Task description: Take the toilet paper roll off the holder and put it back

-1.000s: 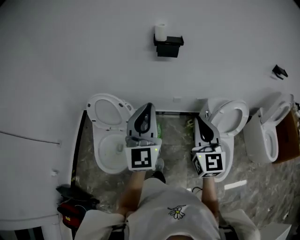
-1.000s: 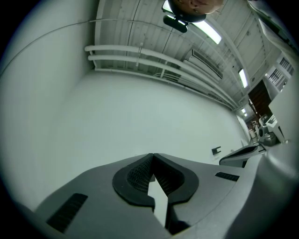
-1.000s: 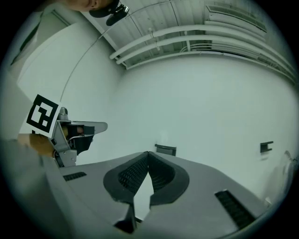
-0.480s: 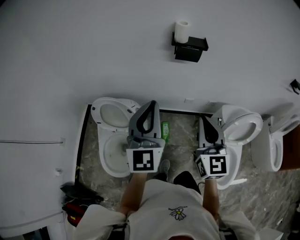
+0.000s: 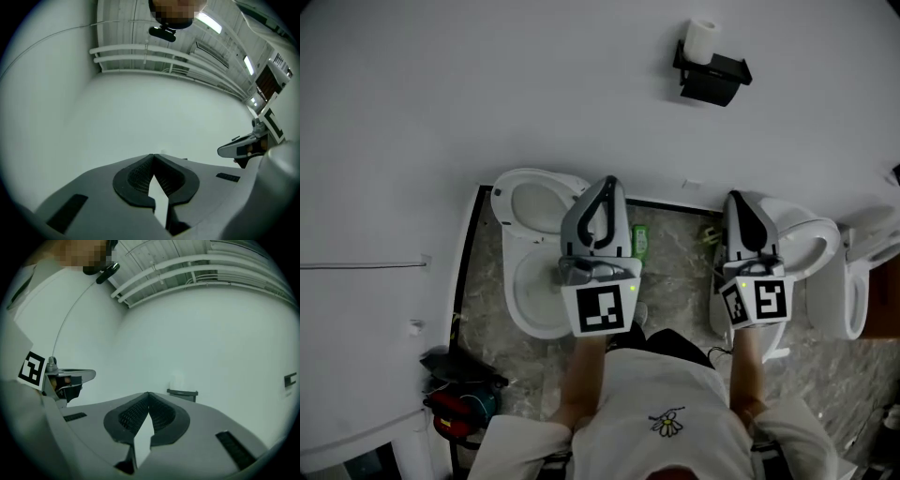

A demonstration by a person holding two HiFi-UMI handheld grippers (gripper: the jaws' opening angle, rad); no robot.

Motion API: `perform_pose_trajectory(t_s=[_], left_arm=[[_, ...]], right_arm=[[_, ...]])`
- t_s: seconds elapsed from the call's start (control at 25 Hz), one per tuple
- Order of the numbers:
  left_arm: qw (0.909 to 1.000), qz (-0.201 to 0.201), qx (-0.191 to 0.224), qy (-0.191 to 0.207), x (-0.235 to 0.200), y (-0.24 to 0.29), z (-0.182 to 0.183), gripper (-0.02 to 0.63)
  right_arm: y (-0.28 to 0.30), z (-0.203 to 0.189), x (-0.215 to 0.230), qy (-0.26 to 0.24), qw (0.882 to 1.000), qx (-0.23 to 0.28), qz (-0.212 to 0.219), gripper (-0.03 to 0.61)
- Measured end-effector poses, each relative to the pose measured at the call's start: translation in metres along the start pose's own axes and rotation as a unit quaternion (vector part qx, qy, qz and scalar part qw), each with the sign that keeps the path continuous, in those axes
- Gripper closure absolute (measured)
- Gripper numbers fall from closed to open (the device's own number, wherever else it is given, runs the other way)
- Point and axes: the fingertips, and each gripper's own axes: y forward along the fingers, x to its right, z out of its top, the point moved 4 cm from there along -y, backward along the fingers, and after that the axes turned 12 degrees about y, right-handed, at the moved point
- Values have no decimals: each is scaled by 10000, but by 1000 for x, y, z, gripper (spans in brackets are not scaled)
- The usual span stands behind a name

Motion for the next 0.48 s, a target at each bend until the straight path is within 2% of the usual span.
perform_pose_trajectory(t_s=[0.08,0.12,0.16,0.24,0.28,0.36,0.4,0.48], left_arm=[[9959,368,37,-823,-7,-17,-10,597],[9951,402,-5,-906,-7,-26,-14,597],[9969,295,-103,-719,-6,-34,-18,597],[9992,-172,-340,71,-1,-44,-21,597],[9989,-236,-399,68,1,-47,-22,597],[9964,-4,-428,-738,2,-48,-27,597],[9944,42,-445,-959,2,-45,-30,597],[9943,6,-459,-964,5,-32,-32,597]], right_arm=[[0,-16,-14,271,9996,18,94,569],[-5,-26,-21,389,9992,-32,101,569],[-11,-36,-27,480,9988,-111,77,568],[-25,-54,-35,634,9976,-277,-44,568],[-32,-60,-36,698,9969,-354,-114,568],[-42,-66,-34,693,9962,-461,-249,569],[-45,-65,-31,616,9965,-470,-321,568],[-48,-59,-16,439,9970,-419,-474,568]])
